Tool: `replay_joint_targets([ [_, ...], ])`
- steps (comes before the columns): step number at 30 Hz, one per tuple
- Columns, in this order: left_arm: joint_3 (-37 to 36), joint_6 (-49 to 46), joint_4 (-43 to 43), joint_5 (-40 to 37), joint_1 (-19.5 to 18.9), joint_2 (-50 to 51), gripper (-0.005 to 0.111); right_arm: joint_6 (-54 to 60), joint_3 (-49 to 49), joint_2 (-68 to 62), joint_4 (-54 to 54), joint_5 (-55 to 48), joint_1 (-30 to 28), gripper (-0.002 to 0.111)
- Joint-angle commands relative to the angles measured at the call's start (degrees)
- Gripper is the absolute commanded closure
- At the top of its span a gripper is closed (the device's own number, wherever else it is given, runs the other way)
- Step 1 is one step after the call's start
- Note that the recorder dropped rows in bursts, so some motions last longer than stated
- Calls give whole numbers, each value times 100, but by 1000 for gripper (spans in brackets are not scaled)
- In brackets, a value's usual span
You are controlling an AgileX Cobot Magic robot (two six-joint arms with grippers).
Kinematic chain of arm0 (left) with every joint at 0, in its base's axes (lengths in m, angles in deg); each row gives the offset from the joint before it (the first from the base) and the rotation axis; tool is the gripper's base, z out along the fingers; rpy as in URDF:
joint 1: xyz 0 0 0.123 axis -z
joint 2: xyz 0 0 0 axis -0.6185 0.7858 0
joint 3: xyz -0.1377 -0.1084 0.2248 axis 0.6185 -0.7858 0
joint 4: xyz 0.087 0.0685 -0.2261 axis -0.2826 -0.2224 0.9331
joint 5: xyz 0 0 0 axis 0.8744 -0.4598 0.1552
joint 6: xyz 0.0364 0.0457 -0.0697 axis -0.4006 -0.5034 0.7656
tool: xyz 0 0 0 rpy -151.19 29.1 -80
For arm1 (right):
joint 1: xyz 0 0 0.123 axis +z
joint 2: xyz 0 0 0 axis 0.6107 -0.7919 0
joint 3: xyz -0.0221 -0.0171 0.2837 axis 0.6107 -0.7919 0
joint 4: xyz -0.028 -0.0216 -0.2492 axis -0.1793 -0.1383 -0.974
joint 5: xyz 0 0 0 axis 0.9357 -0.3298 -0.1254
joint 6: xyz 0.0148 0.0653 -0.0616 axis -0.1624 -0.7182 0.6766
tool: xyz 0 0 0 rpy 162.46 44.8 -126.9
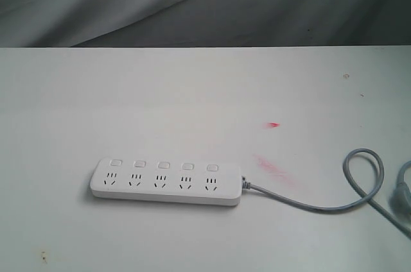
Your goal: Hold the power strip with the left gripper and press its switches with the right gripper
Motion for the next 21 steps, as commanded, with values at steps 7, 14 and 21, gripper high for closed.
replay_joint_targets([
  [7,2,695,1653,-842,19,-360,106,-16,-22,37,-41,8,-11,108],
  [14,2,524,579,-953,19,-368,106,-16,-22,37,-41,8,-11,108],
  [21,2,1767,-710,-670,19,-368,106,-16,-22,37,-30,8,-11,108],
])
